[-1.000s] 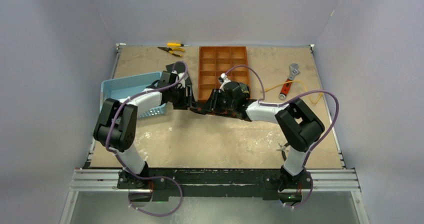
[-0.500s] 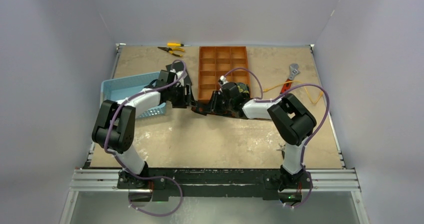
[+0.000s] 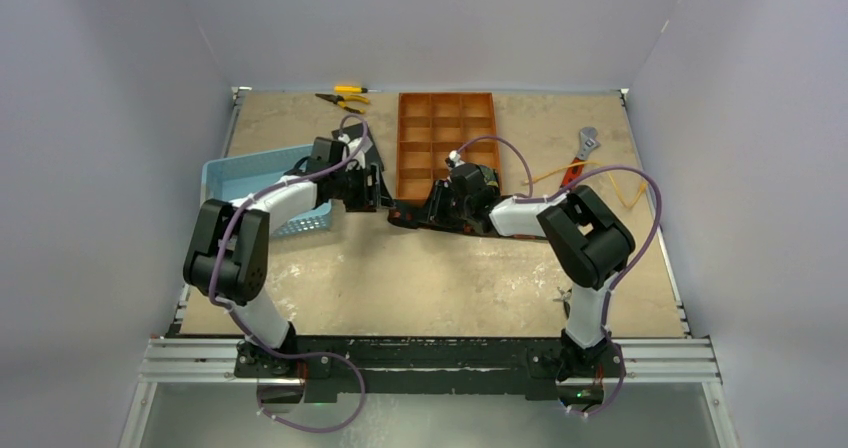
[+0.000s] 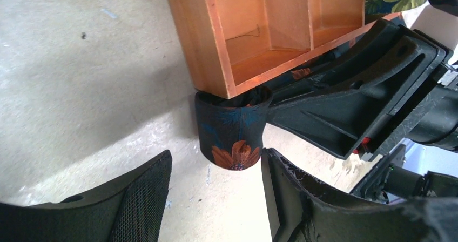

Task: Roll the ties
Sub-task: Roll the tie at the center of the board.

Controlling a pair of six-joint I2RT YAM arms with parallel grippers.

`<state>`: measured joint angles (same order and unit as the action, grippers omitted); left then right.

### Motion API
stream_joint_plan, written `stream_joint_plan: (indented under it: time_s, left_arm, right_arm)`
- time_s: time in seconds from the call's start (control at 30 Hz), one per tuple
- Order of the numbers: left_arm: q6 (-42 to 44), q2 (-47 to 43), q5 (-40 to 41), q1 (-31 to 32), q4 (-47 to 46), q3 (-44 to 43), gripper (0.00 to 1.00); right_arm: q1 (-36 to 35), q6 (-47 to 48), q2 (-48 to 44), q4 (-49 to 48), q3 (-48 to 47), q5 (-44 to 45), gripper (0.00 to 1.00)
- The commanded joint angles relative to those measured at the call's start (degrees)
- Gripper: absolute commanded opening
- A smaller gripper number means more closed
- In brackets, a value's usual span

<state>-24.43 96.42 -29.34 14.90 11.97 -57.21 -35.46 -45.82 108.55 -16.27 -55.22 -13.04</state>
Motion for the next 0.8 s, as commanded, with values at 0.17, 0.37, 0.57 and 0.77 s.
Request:
stream_joint_plan:
  time_s: [0.17,0.37,0.57,0.77]
  left_arm:
    - [-0.2,3.8,-7.2,0.7,-5.2,0.1,0.60]
    - [-1.5,5.5,-7.5,1.5,-6.4,-0.3,0.60]
    - [-2.5,6.7,-8.0,1.5,-7.9,-0.2,0.56]
    - [-3.2,7.8,-8.4,1.7,-8.4,-0.4,0.36]
  right_arm:
    - [0.7,0.8,1.8,-1.2,0.1,0.5,0.29]
    - [0.9,0.8,2.4,-1.7,0.5,0.4,0.30]
    - [1.0,0.9,2.8,-2.3,1.0,0.2,0.29]
    - [1.1,0.9,3.0,-3.0,1.3,-0.1,0.29]
